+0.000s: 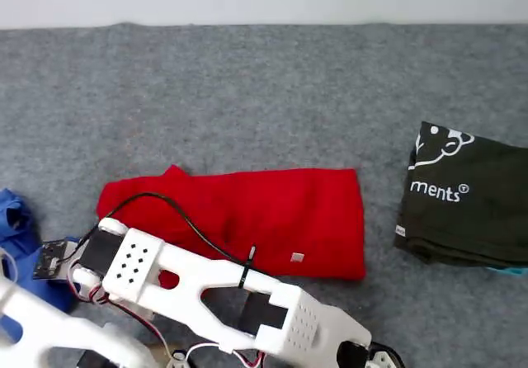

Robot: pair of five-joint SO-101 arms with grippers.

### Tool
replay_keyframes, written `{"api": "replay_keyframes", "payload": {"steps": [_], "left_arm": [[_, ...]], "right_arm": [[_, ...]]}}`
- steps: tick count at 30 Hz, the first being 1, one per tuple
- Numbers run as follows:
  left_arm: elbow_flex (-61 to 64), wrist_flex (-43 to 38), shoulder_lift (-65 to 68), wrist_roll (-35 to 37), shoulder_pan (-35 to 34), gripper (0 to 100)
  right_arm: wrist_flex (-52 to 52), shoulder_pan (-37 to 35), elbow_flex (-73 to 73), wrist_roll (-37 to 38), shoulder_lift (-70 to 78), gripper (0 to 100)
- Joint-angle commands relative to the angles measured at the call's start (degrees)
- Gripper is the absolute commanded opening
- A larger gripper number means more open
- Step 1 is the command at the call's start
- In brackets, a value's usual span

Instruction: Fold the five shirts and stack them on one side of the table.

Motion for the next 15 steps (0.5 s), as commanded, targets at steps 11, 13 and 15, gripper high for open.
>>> {"api": "replay_keyframes", "payload": {"steps": [11, 13, 15], "left_arm": [[-0.92, -0.79, -1.58, -0.35, 0.26, 2], [-0.92, -0.79, -1.58, -0.35, 0.26, 2], [-0.92, -0.70, -1.58, -0.35, 0.26, 2]], "right_arm": [[-1.98, -2.95, -0.44, -0.09, 1.89, 22.6], [-4.00, -2.86, -0.44, 0.00, 5.14, 22.6], [-6.11, -2.15, -0.53, 1.23, 8.04, 22.5]]}}
